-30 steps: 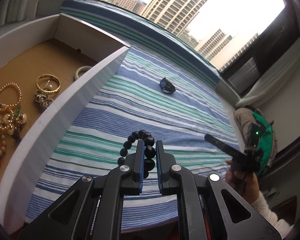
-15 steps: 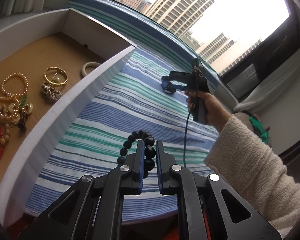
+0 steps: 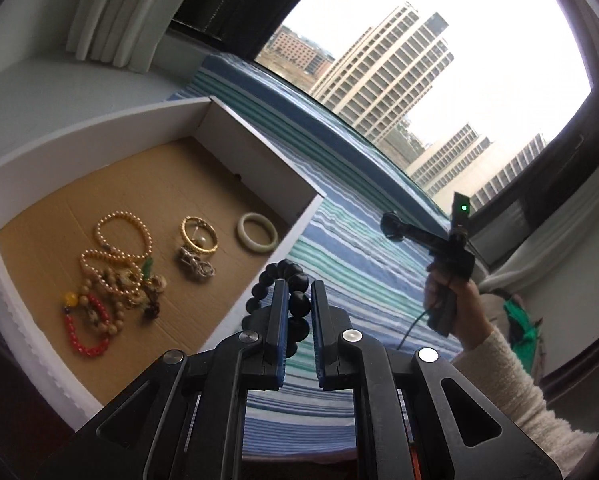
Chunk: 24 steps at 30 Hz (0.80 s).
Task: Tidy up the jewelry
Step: 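Carry the bracelet and watch into the box with both tools and release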
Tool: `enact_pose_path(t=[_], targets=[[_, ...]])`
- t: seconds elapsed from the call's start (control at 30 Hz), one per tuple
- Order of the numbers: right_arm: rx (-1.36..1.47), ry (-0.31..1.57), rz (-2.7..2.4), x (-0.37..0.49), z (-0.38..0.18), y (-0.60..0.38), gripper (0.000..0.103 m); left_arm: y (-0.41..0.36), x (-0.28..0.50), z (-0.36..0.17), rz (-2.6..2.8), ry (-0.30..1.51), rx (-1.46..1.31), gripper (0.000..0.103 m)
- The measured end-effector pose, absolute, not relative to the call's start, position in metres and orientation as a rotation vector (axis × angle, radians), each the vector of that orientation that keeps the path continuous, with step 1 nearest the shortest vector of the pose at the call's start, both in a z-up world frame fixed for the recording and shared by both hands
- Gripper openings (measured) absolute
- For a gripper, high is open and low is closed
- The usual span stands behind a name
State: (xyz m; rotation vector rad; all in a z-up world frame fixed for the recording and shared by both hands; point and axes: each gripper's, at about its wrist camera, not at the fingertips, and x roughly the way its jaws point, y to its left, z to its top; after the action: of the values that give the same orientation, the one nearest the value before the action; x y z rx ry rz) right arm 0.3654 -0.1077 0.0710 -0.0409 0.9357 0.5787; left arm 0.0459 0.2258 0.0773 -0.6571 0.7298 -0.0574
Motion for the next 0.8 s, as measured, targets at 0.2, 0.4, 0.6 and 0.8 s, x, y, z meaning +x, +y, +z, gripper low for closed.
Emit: enact_pose_path(t=[0.2,0.4,0.6,0.8], targets=[[-0.07,0.919,0.903,0.297,0.11,-0.006,0.011,0.279,0.042,0.054,0.117,0.756,-0.661,0.009],[-0.164,1.001,1.138,0.221,0.082,0.09,0.011,0.312,0.048,0.019,0.231,0.823,-0.668,0.009],[-0.422,1.106,1.169,0.181,0.036,0.153,0.011,0.326,0.056,-0.008,0.301,0.878,-0.65,0.009],[-0.587,1.177,1.094,0.183,0.016,0.163,0.031,0.312,0.054,-0.008,0.324,0.881,-0.577,0.027]])
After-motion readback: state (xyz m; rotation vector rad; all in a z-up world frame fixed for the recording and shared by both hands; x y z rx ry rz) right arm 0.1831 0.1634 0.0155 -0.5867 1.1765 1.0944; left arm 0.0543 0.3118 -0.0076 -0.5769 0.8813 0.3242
